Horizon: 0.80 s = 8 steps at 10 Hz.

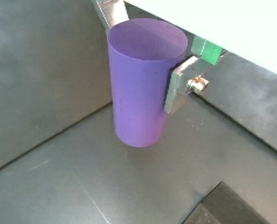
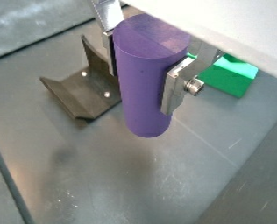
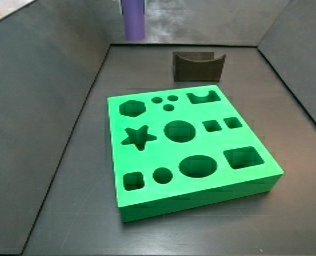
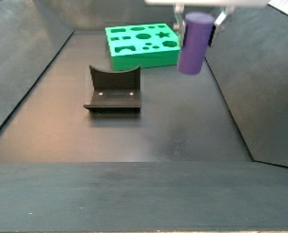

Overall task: Pick up the round object. Move up. Move to above the board. Insert the round object.
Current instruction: Move to above the board.

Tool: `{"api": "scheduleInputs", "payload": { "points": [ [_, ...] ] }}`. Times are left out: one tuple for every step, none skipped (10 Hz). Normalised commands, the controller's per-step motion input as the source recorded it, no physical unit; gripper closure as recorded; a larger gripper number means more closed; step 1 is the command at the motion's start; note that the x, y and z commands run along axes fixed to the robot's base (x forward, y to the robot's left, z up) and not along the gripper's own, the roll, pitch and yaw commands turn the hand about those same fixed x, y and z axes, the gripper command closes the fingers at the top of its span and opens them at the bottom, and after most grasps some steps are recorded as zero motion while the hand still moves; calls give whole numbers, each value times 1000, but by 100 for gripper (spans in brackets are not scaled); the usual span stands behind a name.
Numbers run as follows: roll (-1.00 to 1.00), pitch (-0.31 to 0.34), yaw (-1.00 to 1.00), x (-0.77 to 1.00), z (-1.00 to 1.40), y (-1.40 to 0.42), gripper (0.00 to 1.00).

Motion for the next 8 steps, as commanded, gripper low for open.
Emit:
{"api": "scheduleInputs", "payload": {
  "points": [
    [109, 83, 33, 27, 1000, -61, 100],
    [95, 84, 26, 25, 1000, -52, 100],
    [88, 83, 24, 22, 1000, -48, 100],
    [86, 81, 24, 19, 987, -45, 100],
    [84, 79, 25, 15, 831, -34, 100],
    [84, 79, 26, 10, 671, -26, 100],
    [86, 77, 26, 8, 513, -20, 100],
    [90, 80, 28, 6, 303, -15, 100]
  ]
}}
